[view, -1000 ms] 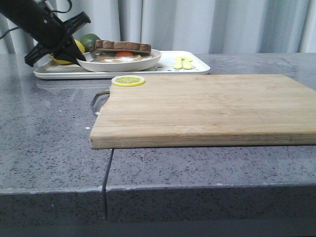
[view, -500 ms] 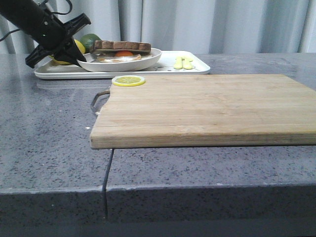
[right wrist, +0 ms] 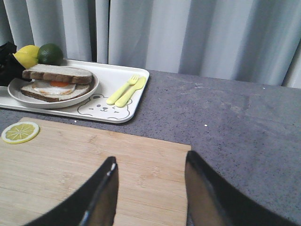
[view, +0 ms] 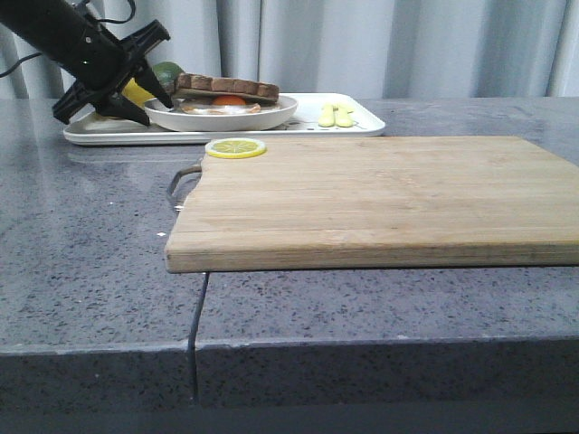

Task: Place bread and move sandwich to tray
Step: 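Lower the plate onto the white tray with the left gripper, then open the left gripper and lift it off the plate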

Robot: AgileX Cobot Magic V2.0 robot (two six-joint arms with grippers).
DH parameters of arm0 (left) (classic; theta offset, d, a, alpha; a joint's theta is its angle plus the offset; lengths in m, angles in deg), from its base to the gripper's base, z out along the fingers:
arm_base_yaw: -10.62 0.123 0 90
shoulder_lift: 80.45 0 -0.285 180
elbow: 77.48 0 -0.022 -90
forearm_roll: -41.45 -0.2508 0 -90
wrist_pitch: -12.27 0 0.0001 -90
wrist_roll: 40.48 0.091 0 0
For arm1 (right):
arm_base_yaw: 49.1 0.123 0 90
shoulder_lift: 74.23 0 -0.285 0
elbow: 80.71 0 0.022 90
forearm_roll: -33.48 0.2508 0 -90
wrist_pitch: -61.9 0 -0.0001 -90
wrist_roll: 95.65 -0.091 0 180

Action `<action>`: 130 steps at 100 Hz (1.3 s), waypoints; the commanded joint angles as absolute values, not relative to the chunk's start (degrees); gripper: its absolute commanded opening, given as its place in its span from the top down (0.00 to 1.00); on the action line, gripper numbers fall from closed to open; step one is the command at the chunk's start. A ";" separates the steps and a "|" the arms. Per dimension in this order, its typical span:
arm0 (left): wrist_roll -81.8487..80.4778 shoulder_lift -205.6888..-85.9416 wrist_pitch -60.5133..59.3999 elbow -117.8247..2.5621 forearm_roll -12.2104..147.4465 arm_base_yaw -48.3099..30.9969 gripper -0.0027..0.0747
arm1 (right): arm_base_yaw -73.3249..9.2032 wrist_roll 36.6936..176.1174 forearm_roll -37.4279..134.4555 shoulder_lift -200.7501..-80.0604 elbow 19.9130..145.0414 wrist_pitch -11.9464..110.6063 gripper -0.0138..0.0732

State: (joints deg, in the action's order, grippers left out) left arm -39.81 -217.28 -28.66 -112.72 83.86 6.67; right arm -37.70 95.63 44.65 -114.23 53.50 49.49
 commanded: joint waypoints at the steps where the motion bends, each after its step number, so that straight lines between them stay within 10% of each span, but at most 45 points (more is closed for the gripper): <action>1: -40.05 -213.56 -27.66 -114.26 84.85 7.05 0.56 | -38.12 95.87 44.79 -114.25 54.88 53.52 0.44; 130: -27.07 -192.62 -35.52 -114.88 84.86 12.11 0.56 | -38.12 95.87 44.79 -114.25 54.88 53.57 0.44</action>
State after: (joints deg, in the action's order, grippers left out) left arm -29.92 -199.03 -37.41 -113.81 82.64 12.21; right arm -37.70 95.63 44.65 -114.23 53.50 49.49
